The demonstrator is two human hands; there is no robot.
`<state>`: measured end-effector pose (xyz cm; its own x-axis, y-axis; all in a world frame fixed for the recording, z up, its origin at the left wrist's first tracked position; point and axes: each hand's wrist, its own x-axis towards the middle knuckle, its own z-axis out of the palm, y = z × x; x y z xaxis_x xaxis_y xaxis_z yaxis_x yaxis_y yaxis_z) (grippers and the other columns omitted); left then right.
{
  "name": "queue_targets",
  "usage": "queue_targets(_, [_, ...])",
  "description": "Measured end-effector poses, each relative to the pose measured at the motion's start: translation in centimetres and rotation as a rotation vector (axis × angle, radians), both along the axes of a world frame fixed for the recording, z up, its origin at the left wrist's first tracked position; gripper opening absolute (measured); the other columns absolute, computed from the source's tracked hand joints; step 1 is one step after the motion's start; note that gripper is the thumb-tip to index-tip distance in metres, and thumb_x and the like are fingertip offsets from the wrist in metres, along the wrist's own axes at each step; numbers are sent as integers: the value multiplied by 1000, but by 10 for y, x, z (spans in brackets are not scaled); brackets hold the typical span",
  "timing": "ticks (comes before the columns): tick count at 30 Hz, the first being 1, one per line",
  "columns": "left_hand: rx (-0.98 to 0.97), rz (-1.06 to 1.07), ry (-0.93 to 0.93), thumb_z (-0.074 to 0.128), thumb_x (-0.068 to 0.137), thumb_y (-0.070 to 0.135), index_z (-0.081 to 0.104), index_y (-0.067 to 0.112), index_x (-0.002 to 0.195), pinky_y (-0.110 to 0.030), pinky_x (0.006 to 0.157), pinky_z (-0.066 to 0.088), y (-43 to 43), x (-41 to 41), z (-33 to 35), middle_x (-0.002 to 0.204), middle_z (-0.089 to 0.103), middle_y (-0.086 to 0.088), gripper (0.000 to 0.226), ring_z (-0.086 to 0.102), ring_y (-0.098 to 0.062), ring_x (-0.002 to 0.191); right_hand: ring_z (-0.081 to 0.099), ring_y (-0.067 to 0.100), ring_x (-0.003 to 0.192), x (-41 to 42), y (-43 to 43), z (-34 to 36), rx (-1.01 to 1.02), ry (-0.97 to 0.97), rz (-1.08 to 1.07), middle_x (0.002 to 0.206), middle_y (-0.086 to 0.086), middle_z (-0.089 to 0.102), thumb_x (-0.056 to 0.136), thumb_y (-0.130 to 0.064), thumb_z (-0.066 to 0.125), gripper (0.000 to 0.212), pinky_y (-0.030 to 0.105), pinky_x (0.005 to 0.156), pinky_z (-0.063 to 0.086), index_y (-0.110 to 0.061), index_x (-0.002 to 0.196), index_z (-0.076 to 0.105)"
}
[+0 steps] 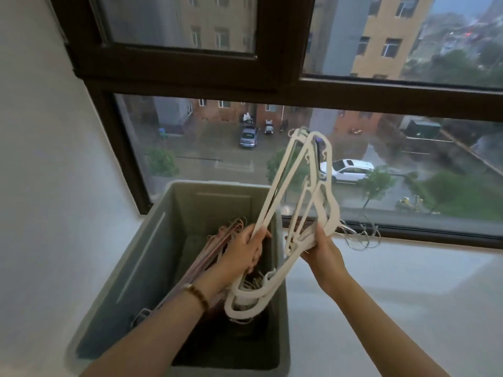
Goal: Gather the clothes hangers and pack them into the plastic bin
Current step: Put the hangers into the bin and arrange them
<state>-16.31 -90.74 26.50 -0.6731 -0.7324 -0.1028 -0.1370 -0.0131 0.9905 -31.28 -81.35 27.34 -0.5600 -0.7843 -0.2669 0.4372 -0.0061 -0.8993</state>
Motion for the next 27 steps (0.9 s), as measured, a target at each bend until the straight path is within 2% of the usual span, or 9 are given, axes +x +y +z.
queue_targets(3, [-8,10,-57,38,99,31,55,18,117,-16,38,30,-30,57,-15,53,38,6,28,33,-3,37,67,23,89,51,-22,-15,76,90,89,95,14,68,101,-27,34,32,32,76,57,-6,107,57])
queue_targets(5, [-29,0,-115,36,100,30,52,28,121,-18,42,34,-49,90,-29,59,41,0,26,38,-6,44,68,25,92,80,-38,-31,92,57,138,96,15,69,101,-23,37,34,29,71,58,4,116,53])
queue_targets(7, [-76,10,-198,36,100,32,52,33,121,-30,63,48,-64,119,-44,74,54,-8,26,53,-17,65,69,24,94,107,-52,-46,142,12,179,99,14,71,101,-21,38,35,28,71,58,4,122,50])
queue_targets(10, [-93,51,-292,38,99,33,53,31,119,-31,70,45,-77,151,-65,78,57,2,26,53,-16,75,68,25,95,140,-68,-71,223,-67,207,105,17,69,100,-20,39,33,25,61,58,1,124,49])
queue_targets(14, [-149,47,-346,40,96,41,52,32,121,-28,82,47,-89,167,-93,104,62,6,29,58,-11,92,66,26,94,157,-79,-95,291,-102,216,102,15,67,99,-18,43,24,29,68,60,-2,112,55])
queue_targets(19, [-119,-73,-455,48,97,20,42,16,137,-39,111,34,-102,170,-138,136,52,-5,41,46,-23,128,63,15,76,159,-74,-121,555,52,332,103,6,62,98,-22,47,20,21,53,55,-13,116,49])
queue_targets(22, [-59,-59,-483,47,95,7,40,7,138,-29,108,33,-101,167,-155,142,44,-11,44,41,-26,133,62,14,71,158,-61,-131,638,132,398,99,5,60,99,-22,44,18,22,56,54,-17,116,48])
queue_targets(25, [-15,12,-441,51,94,12,31,6,142,-27,103,35,-100,160,-154,139,41,-1,52,41,-25,131,57,14,58,155,-54,-136,644,418,278,77,3,59,96,-22,50,7,39,60,53,-16,93,53])
queue_targets(27, [10,17,-450,51,95,21,26,8,145,-35,110,33,-100,160,-154,144,38,-4,58,39,-26,134,60,14,66,152,-54,-131,630,662,101,78,-2,61,91,-25,58,10,33,58,52,-22,83,53])
